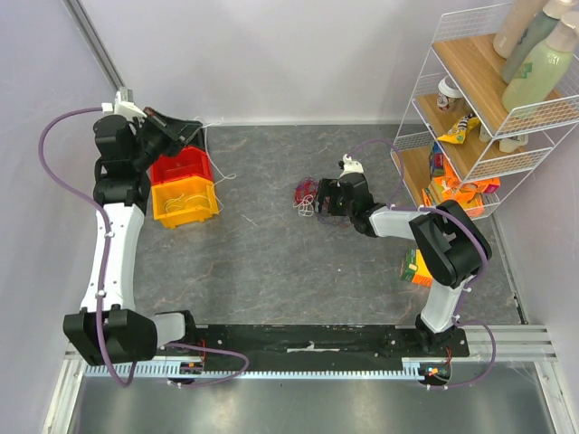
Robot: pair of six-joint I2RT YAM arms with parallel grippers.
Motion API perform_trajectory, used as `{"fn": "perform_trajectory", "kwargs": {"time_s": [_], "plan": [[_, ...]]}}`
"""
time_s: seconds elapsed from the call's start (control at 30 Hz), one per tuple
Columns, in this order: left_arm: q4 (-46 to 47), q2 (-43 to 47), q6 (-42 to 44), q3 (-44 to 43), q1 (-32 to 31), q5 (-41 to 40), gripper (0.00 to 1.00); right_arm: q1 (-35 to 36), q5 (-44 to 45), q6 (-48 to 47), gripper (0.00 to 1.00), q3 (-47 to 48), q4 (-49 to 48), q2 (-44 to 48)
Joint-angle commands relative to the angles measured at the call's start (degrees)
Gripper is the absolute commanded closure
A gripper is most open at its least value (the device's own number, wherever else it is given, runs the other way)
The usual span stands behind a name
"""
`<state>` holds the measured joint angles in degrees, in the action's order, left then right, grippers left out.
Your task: Untangle the cables
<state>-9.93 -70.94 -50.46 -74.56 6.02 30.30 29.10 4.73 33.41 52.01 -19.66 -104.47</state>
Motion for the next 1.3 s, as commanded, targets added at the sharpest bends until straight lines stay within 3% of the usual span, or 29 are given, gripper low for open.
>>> {"fn": "perform_trajectory", "kwargs": {"time_s": [0.0,0.07,0.33,0.5,0.73,0.87,1.0,1.27], "plan": [[-7.9,4.0,8.9,-1.1,0.0,-16.3,0.98,0.2,-0.3,-0.2,0.04,1.9,-1.7,-0.4],[-11.2,4.6,9.5,0.4,0.1,-26.7,0.98,0.2,-0.3,-0.2,0.04,1.9,-1.7,-0.4],[-16.2,-0.3,14.0,1.7,0.1,-47.3,0.98,0.2,-0.5,-0.1,0.04,2.0,-1.8,-0.5],[-21.1,-5.2,11.9,5.8,0.1,-46.2,0.98,0.2,-0.8,0.0,0.04,2.3,-1.6,-0.9],[-18.5,-4.9,5.1,18.3,0.0,-49.0,0.98,0.1,-1.3,0.2,0.04,2.7,-1.6,-1.4],[-24.0,-13.9,1.1,14.0,0.0,-47.4,0.98,0.1,-1.7,0.3,0.04,2.8,-1.6,-1.6],[-25.3,-19.7,2.5,8.0,0.0,-48.8,0.98,0.2,-1.6,0.2,0.04,2.8,-1.5,-1.4],[-26.5,-17.4,8.1,3.1,0.0,-47.8,0.98,0.2,-2.1,0.3,0.04,3.2,-1.6,-1.9]]}}
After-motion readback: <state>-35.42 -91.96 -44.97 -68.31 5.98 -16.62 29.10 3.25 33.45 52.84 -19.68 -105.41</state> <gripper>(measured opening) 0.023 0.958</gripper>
